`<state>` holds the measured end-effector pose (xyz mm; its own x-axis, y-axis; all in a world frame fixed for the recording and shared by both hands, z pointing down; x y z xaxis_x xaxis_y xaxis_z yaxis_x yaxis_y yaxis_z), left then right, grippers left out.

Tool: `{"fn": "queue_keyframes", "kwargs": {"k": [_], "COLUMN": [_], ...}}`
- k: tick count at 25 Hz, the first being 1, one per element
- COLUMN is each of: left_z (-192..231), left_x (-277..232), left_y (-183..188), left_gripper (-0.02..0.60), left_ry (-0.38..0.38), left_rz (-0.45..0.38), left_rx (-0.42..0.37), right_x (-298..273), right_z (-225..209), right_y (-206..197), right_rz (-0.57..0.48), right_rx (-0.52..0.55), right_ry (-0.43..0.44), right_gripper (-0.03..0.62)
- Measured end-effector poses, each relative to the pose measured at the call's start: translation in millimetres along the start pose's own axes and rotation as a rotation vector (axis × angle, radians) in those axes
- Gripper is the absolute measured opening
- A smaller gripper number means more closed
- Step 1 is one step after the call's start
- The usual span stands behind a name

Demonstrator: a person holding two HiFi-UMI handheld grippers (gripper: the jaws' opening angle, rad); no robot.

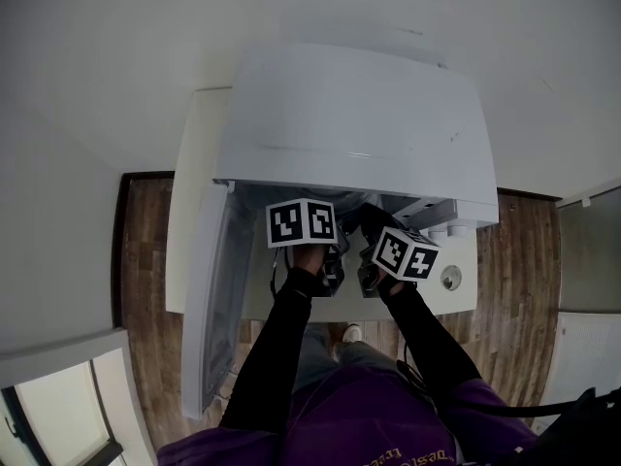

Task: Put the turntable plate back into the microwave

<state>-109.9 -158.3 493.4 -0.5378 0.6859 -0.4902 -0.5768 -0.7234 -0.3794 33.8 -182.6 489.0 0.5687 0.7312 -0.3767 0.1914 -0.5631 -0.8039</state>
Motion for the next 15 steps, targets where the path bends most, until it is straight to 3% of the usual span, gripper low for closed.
{"fn": "queue_keyframes", "kwargs": {"k": [6,10,15], "left_z": [-8.3,-7.4,-2.4], "left_x": [3.6,11.3,20.8], "left_y": [-0.1,-5.1,-6.9], "left_gripper": [0.175,0.162,0.094], "left_ry": [0.028,0.060,0.081], "left_rz": [0.051,0.016,-0.056], "left_rx": [-0.086,-0.110,-0.141], "right_x": [-2.2,-2.1,-1.8], "right_z": [-3.3,-3.5,-2.7], "right_y": [-4.7,-5.4,-2.9], "right_rz": [0.017,0.030,0.039], "right_rx": [-0.013,-0.002,0.003], "right_ry": [-0.022,-0.028,-0.022], "right_gripper": [0.011,0.011,0.011]}}
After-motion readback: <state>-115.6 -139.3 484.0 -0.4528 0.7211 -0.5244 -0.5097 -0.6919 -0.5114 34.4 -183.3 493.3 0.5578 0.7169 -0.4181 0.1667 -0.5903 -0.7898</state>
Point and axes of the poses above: the fingertips, and each gripper's own axes: x backward along the fingers, z to its left, y out of its top, the point moved 9 cm from there along x, backward along the fingers, and after that the axes turned 11 degrees about -z, right-handed, at the moved point
